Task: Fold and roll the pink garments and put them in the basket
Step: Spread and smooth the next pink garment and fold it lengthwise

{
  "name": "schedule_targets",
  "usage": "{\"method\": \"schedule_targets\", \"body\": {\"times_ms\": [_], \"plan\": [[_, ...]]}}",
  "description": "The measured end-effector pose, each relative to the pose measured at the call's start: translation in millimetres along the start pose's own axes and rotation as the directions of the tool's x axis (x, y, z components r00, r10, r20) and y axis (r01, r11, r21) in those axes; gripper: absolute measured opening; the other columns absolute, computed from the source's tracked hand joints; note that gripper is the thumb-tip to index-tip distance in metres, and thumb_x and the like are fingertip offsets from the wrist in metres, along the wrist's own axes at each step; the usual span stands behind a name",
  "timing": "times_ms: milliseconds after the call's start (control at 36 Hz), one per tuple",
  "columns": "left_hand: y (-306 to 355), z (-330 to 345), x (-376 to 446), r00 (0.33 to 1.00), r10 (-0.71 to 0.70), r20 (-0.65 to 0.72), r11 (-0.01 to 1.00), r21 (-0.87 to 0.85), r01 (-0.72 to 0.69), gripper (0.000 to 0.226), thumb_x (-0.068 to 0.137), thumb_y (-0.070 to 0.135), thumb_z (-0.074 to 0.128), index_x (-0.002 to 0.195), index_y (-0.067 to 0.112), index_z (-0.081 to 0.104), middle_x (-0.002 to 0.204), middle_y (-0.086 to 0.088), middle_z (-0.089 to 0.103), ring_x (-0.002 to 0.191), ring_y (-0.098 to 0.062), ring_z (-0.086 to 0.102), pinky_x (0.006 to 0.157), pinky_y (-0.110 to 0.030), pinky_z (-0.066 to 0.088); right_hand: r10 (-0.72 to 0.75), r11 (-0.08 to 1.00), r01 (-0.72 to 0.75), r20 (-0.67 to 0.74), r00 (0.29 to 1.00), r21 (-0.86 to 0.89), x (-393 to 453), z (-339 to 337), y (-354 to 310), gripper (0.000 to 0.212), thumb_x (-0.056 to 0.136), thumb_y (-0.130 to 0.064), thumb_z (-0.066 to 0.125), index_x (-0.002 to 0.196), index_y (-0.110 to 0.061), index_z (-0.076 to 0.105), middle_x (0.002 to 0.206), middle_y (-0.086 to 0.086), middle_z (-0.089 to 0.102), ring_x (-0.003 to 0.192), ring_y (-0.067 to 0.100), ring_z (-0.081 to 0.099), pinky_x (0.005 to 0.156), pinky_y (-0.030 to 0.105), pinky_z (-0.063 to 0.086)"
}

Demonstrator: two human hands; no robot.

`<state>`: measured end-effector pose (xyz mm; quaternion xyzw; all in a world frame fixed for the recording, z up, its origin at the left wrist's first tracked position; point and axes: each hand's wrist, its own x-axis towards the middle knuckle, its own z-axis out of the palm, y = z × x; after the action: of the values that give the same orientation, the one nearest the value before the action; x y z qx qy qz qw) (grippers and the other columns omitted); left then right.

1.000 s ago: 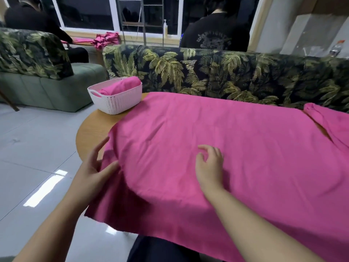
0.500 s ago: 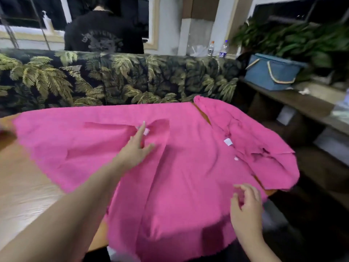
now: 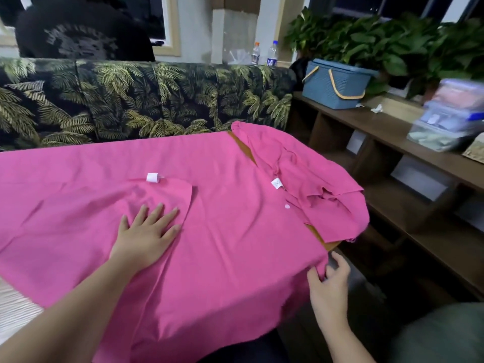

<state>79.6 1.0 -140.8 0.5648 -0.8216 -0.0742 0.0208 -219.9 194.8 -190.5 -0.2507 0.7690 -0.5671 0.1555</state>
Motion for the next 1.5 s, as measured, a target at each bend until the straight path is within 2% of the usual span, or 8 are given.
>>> {"method": "schedule_targets", "body": {"times_ms": [278, 528, 667, 833, 1083, 1222, 1306, 1500], "plan": [[-1.4, -2.2, -2.7, 1.000, -0.017, -0.008, 1.000, -0.025, 0.017, 0.053, 0.098, 0.056, 0.018, 0.150, 0.047, 0.010, 0.161, 0.010, 0.004, 0.149, -0.020, -0.002, 0.117, -0.052, 0.002, 0.097, 0.990, -0.086, 0.102, 0.990, -0.111, -15.6, -42.3, 21.4, 0.077, 0.078, -0.022, 0.078, 0.141, -0.012, 0.034, 0.125, 0.024, 0.058, 0.116, 0.030, 0.058, 0.095, 0.037, 0.042], [-6.4, 1.5, -8.0, 0.969, -0.036, -0.246, 0.978, -0.208, -0.016, 0.037, 0.098, 0.036, 0.044, 0.132, 0.027, 0.055, 0.145, 0.002, 0.047, 0.135, -0.021, 0.040, 0.112, -0.049, 0.024, -0.308, 0.936, 0.321, 0.108, 0.945, -0.142, -41.2, -36.2, -37.0, 0.025, 0.090, -0.010, 0.063, 0.101, -0.031, 0.060, 0.071, -0.016, 0.060, 0.071, 0.000, 0.059, 0.063, 0.008, 0.040], [-9.7, -2.3, -10.2, 0.859, -0.247, -0.449, 0.817, -0.573, -0.065, 0.024, 0.091, 0.005, 0.055, 0.112, 0.004, 0.066, 0.117, -0.014, 0.063, 0.110, -0.031, 0.055, 0.097, -0.040, 0.040, -0.473, 0.880, 0.473, 0.168, 0.865, 0.040, -25.2, 22.3, -114.9, 0.020, 0.093, -0.013, 0.059, 0.095, -0.033, 0.060, 0.088, -0.020, 0.065, 0.088, -0.003, 0.059, 0.077, 0.017, 0.047], [-41.0, -17.1, 2.2, 0.835, -0.463, -0.299, 0.685, -0.718, 0.123, 0.031, 0.086, 0.004, 0.053, 0.117, 0.002, 0.060, 0.112, -0.020, 0.062, 0.097, -0.036, 0.060, 0.085, -0.044, 0.047, -0.495, 0.857, 0.495, 0.503, 0.709, 0.145, -1.4, 113.3, -184.9, 0.047, 0.092, 0.007, 0.039, 0.130, -0.016, 0.055, 0.123, -0.020, 0.050, 0.116, -0.008, 0.045, 0.098, 0.001, 0.029], [-84.1, -41.9, 50.7, 0.920, -0.381, -0.088, 0.758, -0.599, 0.257, 0.031, 0.086, 0.007, 0.051, 0.116, 0.014, 0.052, 0.087, -0.004, 0.068, 0.070, -0.025, 0.064, 0.064, -0.034, 0.050, -0.357, 0.767, 0.623, 0.704, 0.614, -0.155, 56.2, 232.4, -181.6, 0.054, 0.087, -0.003, 0.052, 0.137, -0.024, 0.048, 0.129, 0.003, 0.061, 0.118, 0.023, 0.057, 0.100, 0.035, 0.044], [-82.7, -45.7, 101.1, 0.962, -0.107, -0.253, 0.947, -0.320, 0.021, 0.044, 0.087, 0.022, 0.061, 0.130, 0.022, 0.052, 0.128, 0.002, 0.057, 0.121, -0.023, 0.049, 0.097, -0.035, 0.039, -0.432, 0.580, 0.793, 0.756, 0.492, -0.185, 70.8, 255.3, -159.9, 0.019, 0.083, -0.013, 0.068, 0.102, -0.011, 0.072, 0.106, 0.005, 0.063, 0.104, 0.026, 0.053, 0.090, 0.028, 0.036], [-62.4, -45.9, 121.2, 0.994, 0.070, -0.084, 0.983, -0.163, -0.083, 0.061, 0.088, 0.042, 0.059, 0.143, 0.031, 0.035, 0.142, 0.011, 0.041, 0.139, -0.015, 0.026, 0.113, -0.043, 0.016, -0.490, 0.544, 0.825, 0.738, 0.464, -0.157, 73.5, 259.8, -151.7, 0.013, 0.084, -0.010, 0.062, 0.095, -0.009, 0.070, 0.113, 0.002, 0.055, 0.108, 0.020, 0.045, 0.094, 0.028, 0.036], [-61.6, -42.8, 127.8, 0.968, 0.207, -0.139, 0.935, -0.263, -0.238, 0.017, 0.095, 0.032, 0.053, 0.107, 0.023, 0.060, 0.087, 0.017, 0.063, 0.088, -0.007, 0.058, 0.094, -0.030, 0.035, -0.405, 0.816, 0.578, 0.700, 0.588, -0.014, 65.9, 255.5, -142.5, 0.016, 0.080, -0.019, 0.047, 0.076, -0.034, 0.048, 0.096, -0.003, 0.064, 0.091, 0.017, 0.060, 0.080, 0.033, 0.047]]}}
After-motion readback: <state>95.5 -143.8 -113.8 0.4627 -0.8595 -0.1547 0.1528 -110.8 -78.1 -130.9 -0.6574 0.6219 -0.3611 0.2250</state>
